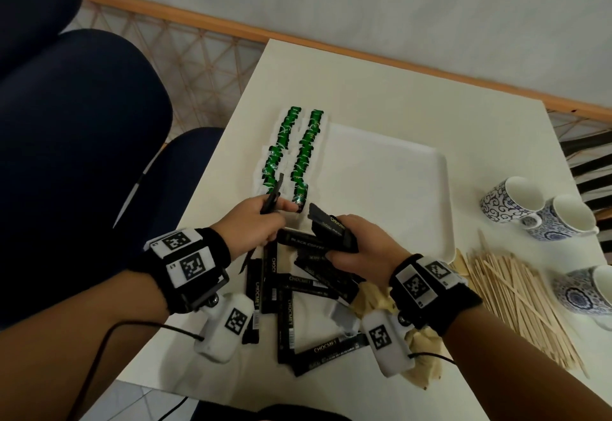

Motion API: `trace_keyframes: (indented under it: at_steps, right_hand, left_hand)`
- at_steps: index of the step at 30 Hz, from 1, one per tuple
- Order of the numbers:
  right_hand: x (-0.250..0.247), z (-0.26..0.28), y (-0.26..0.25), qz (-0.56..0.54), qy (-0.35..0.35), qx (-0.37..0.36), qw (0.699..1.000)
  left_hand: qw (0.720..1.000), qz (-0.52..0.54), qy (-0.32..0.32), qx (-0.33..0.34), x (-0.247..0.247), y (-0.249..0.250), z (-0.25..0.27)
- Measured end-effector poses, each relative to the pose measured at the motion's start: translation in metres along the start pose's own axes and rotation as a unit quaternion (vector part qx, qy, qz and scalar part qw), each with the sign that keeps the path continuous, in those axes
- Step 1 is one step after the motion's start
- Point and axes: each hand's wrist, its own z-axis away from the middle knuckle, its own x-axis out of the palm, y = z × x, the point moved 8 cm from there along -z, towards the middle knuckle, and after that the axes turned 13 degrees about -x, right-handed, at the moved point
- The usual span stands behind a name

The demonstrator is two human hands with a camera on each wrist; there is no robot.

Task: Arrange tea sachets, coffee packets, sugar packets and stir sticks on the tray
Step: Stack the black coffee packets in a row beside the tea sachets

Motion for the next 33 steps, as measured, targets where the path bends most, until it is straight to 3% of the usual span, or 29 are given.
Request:
trace_keyframes:
  at_steps: [4, 7, 11, 16, 20, 24, 28, 33]
  right_hand:
    - [-0.02, -0.003, 0.003, -0.109, 0.079, 0.034, 0.99]
    - [-0.032, -0.011, 0.003, -0.167, 0.128, 0.05, 0.976]
    - [-0.035, -0.024, 0.002, -0.209, 0.116, 0.057, 0.969]
    - [-0.029, -0.04, -0.016, -0.288, 0.08, 0.028, 0.954]
    - [-0.025, -0.053, -0.029, -0.255, 0.044, -0.007, 0.966]
    - [-0.024, -0.06, -0.032, -0.225, 0.031, -0.03, 0.973]
    - [-0.019, -0.061, -0.025, -0.204, 0.033, -0.013, 0.978]
    - [-0.013, -0.048, -0.012, -0.134, 0.01, 0.013, 0.991]
  left_hand:
    - [0.992, 0.122, 0.02, -0.005, -0.009, 0.012, -0.003]
    - [0.989, 0.149, 0.001, -0.019, -0.005, 0.019, -0.006]
    - [0.988, 0.14, -0.052, -0.035, 0.017, 0.027, -0.008]
    - [0.983, 0.134, -0.123, 0.013, 0.043, 0.045, -0.011]
    - [0.975, 0.187, -0.113, 0.028, 0.043, 0.059, -0.019]
    - [0.982, 0.161, -0.084, 0.056, 0.042, 0.065, -0.023]
    - [0.986, 0.152, -0.051, 0.043, 0.041, 0.059, -0.029]
    - [0.971, 0.235, -0.024, 0.03, 0.027, 0.052, -0.03]
